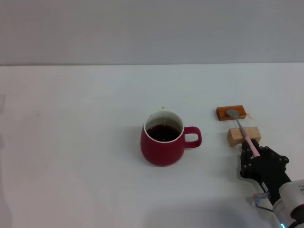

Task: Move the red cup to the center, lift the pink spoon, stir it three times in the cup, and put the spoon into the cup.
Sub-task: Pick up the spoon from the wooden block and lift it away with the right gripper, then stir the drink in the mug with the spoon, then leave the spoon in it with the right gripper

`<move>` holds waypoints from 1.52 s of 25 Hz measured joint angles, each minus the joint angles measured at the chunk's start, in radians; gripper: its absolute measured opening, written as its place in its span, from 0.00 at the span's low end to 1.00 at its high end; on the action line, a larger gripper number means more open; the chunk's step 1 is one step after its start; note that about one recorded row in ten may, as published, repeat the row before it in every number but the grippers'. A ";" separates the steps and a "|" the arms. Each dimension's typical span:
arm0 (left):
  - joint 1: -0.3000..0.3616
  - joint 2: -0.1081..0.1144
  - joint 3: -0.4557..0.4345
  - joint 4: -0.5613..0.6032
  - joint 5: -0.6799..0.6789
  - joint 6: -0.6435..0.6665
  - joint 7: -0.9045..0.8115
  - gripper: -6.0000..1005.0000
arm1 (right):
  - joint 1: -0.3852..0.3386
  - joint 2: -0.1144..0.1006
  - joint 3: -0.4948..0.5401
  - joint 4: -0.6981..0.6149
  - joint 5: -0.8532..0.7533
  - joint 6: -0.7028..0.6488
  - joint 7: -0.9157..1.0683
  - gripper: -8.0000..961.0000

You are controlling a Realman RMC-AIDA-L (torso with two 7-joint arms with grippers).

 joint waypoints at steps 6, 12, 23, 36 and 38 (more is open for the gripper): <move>0.001 -0.002 0.000 0.000 0.000 0.000 0.000 0.84 | -0.002 0.001 0.000 -0.005 0.000 0.000 -0.008 0.16; 0.001 -0.003 0.000 0.001 0.000 0.000 0.000 0.84 | -0.004 0.001 0.000 -0.006 -0.001 -0.002 -0.011 0.16; -0.002 -0.003 0.000 0.001 0.000 0.000 0.000 0.84 | -0.016 -0.004 0.000 0.019 0.000 -0.077 -0.025 0.16; 0.002 -0.003 0.002 0.002 0.000 -0.006 0.000 0.84 | -0.098 -0.072 0.129 0.284 -0.010 -0.124 -0.225 0.16; 0.002 -0.002 0.001 0.002 0.000 -0.006 0.000 0.84 | -0.106 -0.072 0.145 0.298 -0.025 -0.138 -0.233 0.16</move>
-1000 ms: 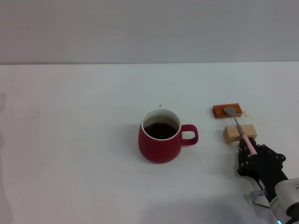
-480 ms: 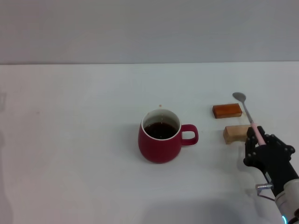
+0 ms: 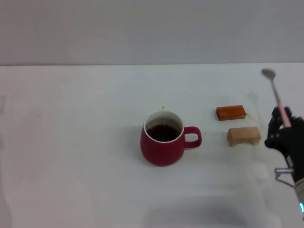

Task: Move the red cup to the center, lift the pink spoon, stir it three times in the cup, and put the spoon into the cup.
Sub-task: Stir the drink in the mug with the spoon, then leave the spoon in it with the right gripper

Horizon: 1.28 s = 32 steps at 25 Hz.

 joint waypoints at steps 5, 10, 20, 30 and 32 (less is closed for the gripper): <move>0.001 0.000 0.000 0.000 0.000 0.000 0.000 0.84 | -0.007 0.003 0.030 0.044 -0.072 -0.076 0.001 0.16; 0.003 0.000 0.001 0.000 0.000 0.002 0.000 0.84 | -0.006 -0.001 0.045 0.098 -0.162 -0.098 0.067 0.16; 0.003 -0.001 0.003 0.000 0.000 0.004 0.000 0.84 | -0.038 -0.077 0.050 0.231 -0.330 -0.119 0.234 0.16; 0.003 -0.006 -0.001 -0.005 -0.004 0.004 0.000 0.84 | -0.064 -0.109 0.110 0.238 -0.445 -0.204 0.262 0.16; 0.005 -0.006 -0.002 -0.008 -0.004 0.009 0.000 0.84 | -0.051 -0.087 0.160 0.194 -0.493 -0.221 0.310 0.16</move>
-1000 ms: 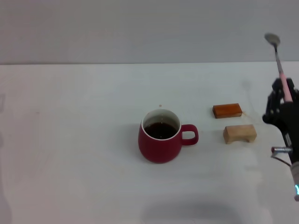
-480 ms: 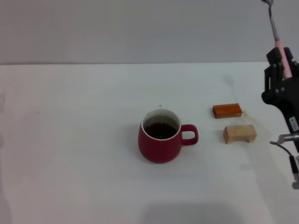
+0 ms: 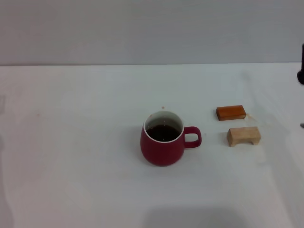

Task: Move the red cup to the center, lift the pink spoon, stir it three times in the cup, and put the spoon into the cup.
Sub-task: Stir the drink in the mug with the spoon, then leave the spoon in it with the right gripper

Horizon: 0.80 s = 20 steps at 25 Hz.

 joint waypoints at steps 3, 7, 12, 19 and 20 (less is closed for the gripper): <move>0.003 -0.002 0.000 -0.004 -0.003 0.023 -0.003 0.84 | 0.023 0.016 0.095 -0.041 -0.079 0.022 0.118 0.16; 0.003 -0.004 -0.002 -0.005 -0.003 0.027 -0.003 0.84 | 0.054 0.011 0.204 -0.060 -0.175 0.116 0.264 0.16; 0.004 -0.005 -0.016 0.000 -0.004 0.027 -0.003 0.84 | 0.065 0.009 0.318 -0.061 -0.349 0.247 0.334 0.16; 0.008 -0.004 -0.025 0.004 -0.004 0.023 -0.002 0.84 | -0.018 0.021 0.441 0.010 -0.541 0.292 0.415 0.16; 0.008 -0.004 -0.025 0.004 -0.004 0.023 -0.002 0.84 | -0.038 0.021 0.450 0.032 -0.556 0.309 0.417 0.16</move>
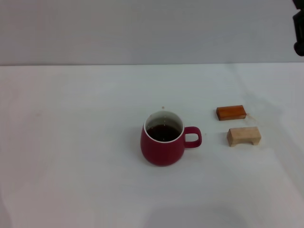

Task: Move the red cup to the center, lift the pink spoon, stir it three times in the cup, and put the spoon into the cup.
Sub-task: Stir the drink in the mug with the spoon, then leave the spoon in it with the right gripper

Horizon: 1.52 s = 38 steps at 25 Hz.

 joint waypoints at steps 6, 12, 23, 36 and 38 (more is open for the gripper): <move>0.008 0.000 0.000 0.001 0.006 -0.002 0.000 0.84 | -0.072 0.004 0.037 0.089 -0.105 0.107 0.046 0.16; 0.015 0.000 0.000 -0.004 0.007 -0.003 0.000 0.84 | -0.079 -0.013 0.037 0.126 -0.128 0.155 0.072 0.16; 0.009 -0.001 0.000 -0.008 0.007 -0.001 0.000 0.84 | -0.108 -0.032 0.031 0.341 -0.129 0.513 0.072 0.16; 0.001 0.006 0.000 -0.008 0.008 0.004 0.000 0.84 | -0.092 0.062 0.104 0.739 -0.130 1.223 -0.188 0.16; 0.001 0.007 0.000 -0.008 0.008 0.005 0.000 0.84 | -0.094 0.076 0.111 0.765 -0.130 1.274 -0.215 0.16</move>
